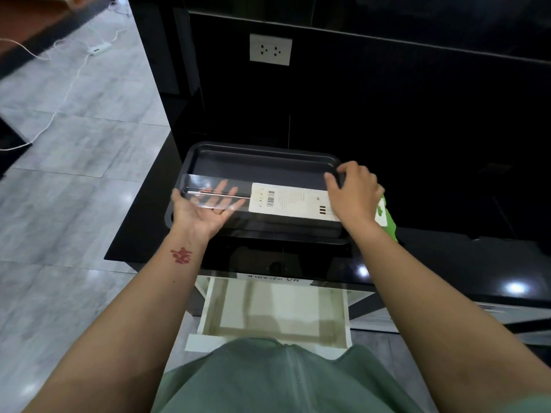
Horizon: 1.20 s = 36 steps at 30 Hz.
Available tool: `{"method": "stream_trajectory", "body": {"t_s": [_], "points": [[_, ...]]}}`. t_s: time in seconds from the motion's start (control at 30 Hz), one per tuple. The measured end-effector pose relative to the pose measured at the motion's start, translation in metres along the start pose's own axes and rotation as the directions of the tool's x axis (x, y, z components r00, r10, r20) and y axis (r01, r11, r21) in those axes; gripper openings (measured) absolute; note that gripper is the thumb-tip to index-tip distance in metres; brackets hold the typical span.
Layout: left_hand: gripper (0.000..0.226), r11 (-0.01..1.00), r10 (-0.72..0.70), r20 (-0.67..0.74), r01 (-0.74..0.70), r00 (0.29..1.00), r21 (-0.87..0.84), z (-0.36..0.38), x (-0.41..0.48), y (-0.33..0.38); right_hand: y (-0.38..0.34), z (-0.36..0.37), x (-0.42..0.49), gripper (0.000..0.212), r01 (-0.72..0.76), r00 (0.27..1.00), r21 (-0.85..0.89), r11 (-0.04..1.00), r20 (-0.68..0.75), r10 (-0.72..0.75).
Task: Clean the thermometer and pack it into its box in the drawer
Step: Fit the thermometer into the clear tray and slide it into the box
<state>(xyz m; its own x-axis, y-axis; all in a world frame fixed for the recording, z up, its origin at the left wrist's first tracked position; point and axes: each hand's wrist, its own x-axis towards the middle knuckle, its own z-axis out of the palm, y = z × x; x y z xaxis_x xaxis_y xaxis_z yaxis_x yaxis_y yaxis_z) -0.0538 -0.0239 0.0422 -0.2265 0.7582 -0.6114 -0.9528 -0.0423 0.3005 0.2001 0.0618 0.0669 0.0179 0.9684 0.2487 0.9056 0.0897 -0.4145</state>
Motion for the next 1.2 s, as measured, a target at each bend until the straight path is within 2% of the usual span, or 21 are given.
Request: {"method": "stream_trajectory", "body": {"t_s": [0.17,0.23,0.3,0.4,0.67,0.87,0.97,1.07,1.2], "points": [[0.067,1.000,0.022,0.003,-0.022,1.000,-0.005,0.001,0.002,0.005,0.034,0.000,0.002,0.065,-0.310,0.951,-0.093,0.946,-0.050,0.306],[0.067,1.000,0.012,0.002,-0.012,1.000,-0.011,0.001,0.004,0.004,0.040,0.001,0.001,0.066,-0.387,0.922,-0.036,0.921,0.010,0.388],[0.066,1.000,-0.009,0.001,0.009,1.000,-0.006,0.001,0.007,0.002,0.039,0.003,0.002,0.060,-0.442,0.895,0.117,0.889,0.122,0.429],[0.062,0.998,-0.028,0.009,0.027,1.000,0.055,0.000,0.008,-0.003,0.035,0.008,0.004,0.050,-0.452,0.891,0.308,0.837,0.208,0.404],[0.027,0.953,-0.069,0.054,0.050,0.996,0.300,-0.001,0.005,-0.019,0.026,0.023,0.009,0.040,-0.443,0.894,0.369,0.817,0.254,0.369],[0.039,0.919,-0.091,0.099,0.045,0.991,0.393,0.000,0.002,-0.019,0.025,0.027,0.010,0.034,-0.433,0.899,0.380,0.817,0.240,0.365],[0.037,0.908,-0.088,0.101,0.039,0.991,0.417,0.000,0.001,-0.019,0.025,0.027,0.011,0.042,-0.480,0.877,0.416,0.772,0.248,0.412],[0.035,0.899,-0.089,0.105,0.035,0.990,0.437,0.001,0.001,-0.021,0.024,0.029,0.012,0.054,-0.541,0.841,0.448,0.712,0.302,0.449],[0.047,0.903,-0.090,0.134,0.024,0.987,0.429,0.002,0.002,-0.023,0.023,0.033,0.008,0.050,-0.557,0.827,0.435,0.708,0.372,0.422]]}}
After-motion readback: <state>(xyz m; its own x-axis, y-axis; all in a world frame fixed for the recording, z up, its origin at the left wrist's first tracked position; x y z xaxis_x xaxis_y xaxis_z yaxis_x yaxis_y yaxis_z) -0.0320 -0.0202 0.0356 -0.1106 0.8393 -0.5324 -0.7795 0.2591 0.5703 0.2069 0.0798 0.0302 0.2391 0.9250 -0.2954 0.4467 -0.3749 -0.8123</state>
